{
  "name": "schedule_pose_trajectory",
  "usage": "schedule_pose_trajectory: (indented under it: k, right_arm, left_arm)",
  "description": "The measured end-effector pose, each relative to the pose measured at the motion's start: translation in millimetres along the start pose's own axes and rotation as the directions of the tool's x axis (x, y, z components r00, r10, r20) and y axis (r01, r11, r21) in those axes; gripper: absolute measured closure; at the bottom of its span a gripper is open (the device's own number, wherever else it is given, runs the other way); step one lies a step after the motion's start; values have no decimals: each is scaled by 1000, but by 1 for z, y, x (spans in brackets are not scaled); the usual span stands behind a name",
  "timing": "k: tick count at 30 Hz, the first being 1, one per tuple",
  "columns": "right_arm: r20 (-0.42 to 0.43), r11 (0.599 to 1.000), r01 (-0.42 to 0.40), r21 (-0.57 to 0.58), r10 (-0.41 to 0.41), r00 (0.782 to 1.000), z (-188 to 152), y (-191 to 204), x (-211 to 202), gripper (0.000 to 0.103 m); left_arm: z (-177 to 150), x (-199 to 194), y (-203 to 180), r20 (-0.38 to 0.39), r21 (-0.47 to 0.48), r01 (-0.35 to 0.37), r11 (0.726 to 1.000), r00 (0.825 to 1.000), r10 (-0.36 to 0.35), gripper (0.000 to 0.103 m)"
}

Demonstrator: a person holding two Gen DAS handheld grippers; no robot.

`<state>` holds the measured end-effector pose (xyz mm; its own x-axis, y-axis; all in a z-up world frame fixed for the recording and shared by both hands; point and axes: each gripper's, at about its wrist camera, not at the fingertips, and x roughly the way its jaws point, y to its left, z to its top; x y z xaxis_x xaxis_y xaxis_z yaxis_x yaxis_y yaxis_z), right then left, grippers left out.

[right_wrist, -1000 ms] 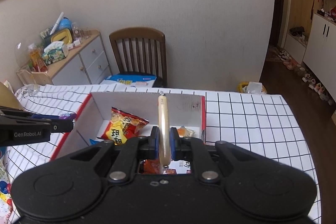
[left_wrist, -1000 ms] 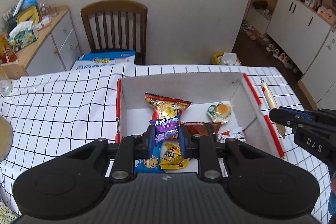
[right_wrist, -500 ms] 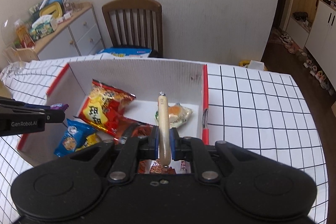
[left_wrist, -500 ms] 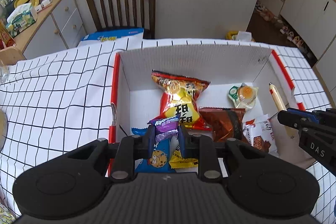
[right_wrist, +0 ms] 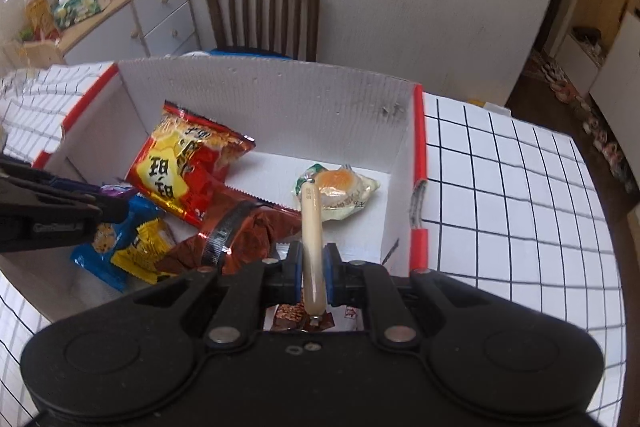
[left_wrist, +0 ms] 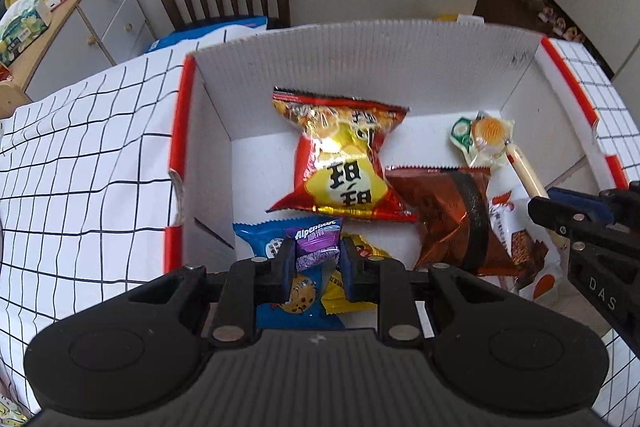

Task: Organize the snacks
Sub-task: 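Open both tools to release the candy and sausage stick into the box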

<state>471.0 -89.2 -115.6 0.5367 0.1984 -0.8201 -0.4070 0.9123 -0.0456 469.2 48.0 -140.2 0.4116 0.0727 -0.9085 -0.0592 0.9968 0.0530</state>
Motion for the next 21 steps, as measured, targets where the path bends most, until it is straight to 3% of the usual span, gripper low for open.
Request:
schedule_pose_trajectory:
  k: [14,21]
  right_arm:
    - [-46,999,9,-45,-11,999,-5,9,12,93]
    - [-49,999,0,-40,-2,999,-3,11,11,83]
  left_arm:
    - [-2,17,-5,-43,18,-12,1000,999,13,81]
    - [-2,15,-7,-42,22,-15,1000,999,16,78]
